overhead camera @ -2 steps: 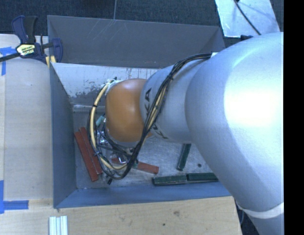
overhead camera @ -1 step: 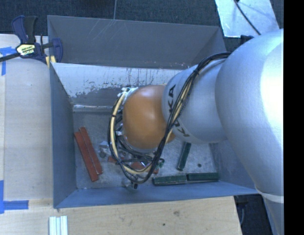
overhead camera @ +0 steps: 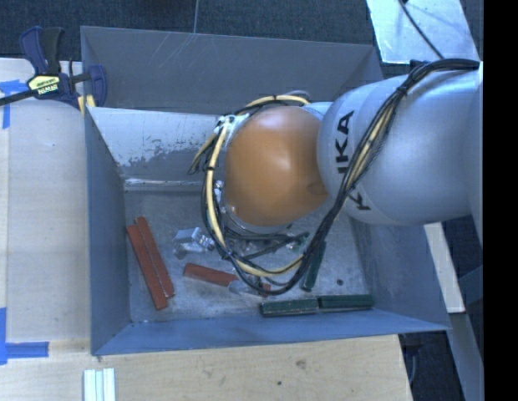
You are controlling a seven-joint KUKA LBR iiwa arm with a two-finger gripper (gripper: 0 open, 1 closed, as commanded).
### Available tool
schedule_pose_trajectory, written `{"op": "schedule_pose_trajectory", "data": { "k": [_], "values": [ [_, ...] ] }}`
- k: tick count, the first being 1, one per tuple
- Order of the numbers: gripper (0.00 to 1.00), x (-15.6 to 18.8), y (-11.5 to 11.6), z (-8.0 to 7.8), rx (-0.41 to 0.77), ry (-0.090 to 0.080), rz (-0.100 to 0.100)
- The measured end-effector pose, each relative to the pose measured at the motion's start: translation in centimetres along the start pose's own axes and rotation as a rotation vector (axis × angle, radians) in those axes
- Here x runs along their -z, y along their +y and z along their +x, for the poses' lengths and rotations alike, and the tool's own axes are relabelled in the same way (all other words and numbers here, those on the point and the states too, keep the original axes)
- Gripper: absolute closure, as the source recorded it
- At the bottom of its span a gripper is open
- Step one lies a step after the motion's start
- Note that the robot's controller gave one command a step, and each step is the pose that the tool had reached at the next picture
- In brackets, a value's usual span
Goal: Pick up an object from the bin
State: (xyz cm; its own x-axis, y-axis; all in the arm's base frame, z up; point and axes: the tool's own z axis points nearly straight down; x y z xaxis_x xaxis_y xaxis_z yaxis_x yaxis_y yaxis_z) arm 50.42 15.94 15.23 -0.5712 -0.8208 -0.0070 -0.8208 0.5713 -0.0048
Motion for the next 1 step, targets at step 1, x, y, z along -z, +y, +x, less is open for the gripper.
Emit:
{"op": "schedule_pose_trajectory", "data": {
  "k": [1],
  "values": [
    [0.00,-8.27,-4.07,5.54,-0.211,0.009,-0.005]
  ]
}}
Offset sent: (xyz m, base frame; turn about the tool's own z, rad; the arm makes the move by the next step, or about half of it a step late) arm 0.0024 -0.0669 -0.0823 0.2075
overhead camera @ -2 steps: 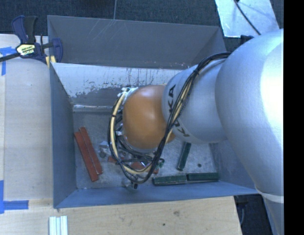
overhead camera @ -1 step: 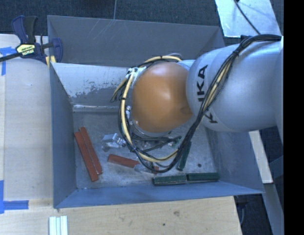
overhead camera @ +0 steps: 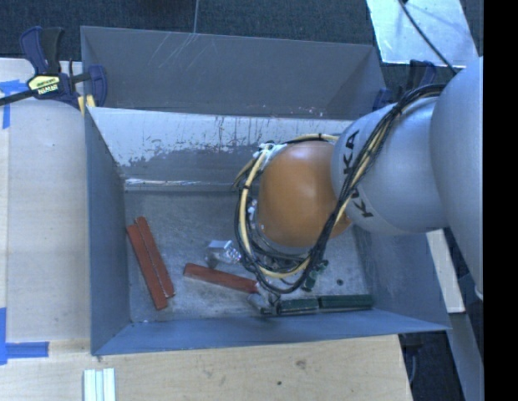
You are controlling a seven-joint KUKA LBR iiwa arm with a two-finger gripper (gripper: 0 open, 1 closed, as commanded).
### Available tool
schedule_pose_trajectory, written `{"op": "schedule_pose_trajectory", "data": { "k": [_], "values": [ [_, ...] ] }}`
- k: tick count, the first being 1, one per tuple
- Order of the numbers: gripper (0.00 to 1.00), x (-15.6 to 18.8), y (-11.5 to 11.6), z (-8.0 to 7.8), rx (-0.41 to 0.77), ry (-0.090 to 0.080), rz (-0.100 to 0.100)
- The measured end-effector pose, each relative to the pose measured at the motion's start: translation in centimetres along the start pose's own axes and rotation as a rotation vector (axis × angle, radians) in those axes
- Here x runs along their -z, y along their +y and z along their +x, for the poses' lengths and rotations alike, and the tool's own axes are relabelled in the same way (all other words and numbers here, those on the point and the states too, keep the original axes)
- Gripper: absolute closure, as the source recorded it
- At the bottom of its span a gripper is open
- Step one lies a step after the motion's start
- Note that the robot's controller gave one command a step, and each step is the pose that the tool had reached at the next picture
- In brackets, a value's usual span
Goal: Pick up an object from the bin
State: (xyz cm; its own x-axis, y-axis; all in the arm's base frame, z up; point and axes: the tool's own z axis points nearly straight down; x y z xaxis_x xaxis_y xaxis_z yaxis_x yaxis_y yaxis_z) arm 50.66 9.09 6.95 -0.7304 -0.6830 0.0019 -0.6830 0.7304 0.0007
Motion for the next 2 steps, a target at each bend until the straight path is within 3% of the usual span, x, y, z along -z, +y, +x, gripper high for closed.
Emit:
{"op": "schedule_pose_trajectory", "data": {
  "k": [1,2],
  "values": [
    [1.00,0.2,0.0,-0.2,0.003,-0.006,0.002],
    [1.00,17.1,-2.4,1.4,-0.020,-0.011,0.008]
  ]
}}
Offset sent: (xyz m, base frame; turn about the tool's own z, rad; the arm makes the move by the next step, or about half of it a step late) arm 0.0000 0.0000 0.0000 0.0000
